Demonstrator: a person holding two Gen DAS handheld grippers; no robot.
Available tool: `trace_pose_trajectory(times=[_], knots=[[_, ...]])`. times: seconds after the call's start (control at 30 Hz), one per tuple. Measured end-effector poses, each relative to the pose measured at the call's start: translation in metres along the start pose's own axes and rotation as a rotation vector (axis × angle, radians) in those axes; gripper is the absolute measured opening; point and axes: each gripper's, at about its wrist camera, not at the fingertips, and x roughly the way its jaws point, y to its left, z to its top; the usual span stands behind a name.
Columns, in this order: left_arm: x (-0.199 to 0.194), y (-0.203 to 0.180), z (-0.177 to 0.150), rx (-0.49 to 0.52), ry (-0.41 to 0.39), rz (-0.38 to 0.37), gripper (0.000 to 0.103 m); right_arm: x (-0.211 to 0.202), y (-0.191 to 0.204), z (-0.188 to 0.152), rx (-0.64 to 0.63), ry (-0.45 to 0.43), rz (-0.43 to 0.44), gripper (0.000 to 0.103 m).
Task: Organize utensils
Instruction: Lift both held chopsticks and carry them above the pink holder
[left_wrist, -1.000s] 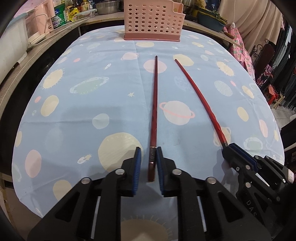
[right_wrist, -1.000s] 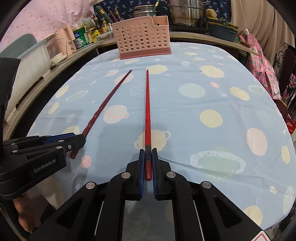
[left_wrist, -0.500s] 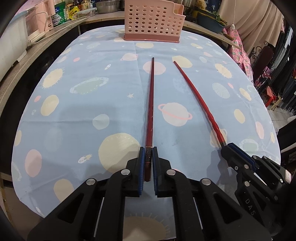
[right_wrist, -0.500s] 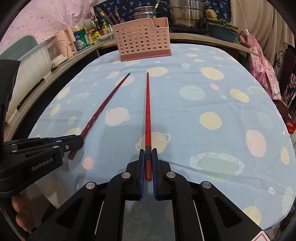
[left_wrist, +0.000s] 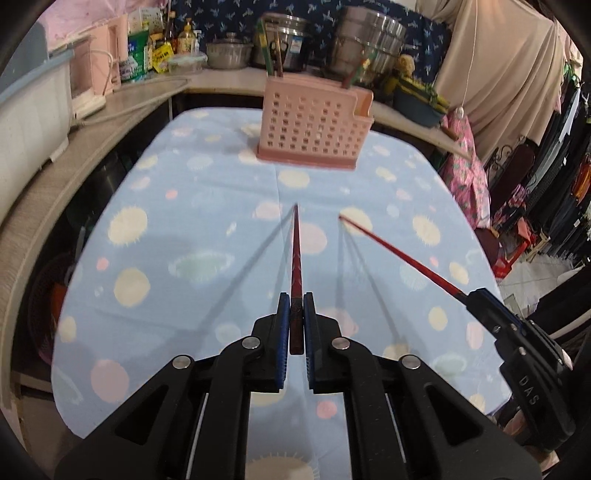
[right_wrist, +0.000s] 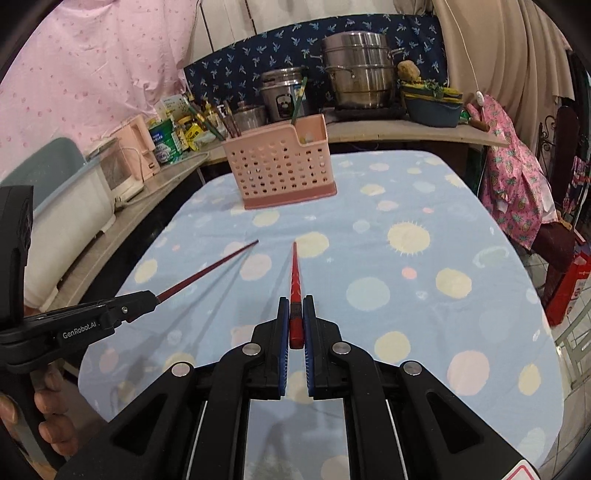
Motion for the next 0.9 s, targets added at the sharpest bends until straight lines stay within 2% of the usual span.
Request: trace_pose_trajectory(times=[0.2, 0.73, 0.9], knots=[[-0.02, -0.004, 0.049, 0.021, -0.106, 0.015, 0.007, -0.013, -0.002, 0.052, 0.0, -0.106, 0.013, 0.007], [-0.043, -0.017, 0.18, 0.005, -0.311, 0.011, 0.007, 0.008, 0.004, 0.172, 0.018, -0.247, 0.102, 0.007], [-0.056, -0.022, 0.223, -0.005, -0.392, 0.007, 0.007, 0.01, 0.011, 0.215, 0.025, -0.318, 0.125, 0.007]])
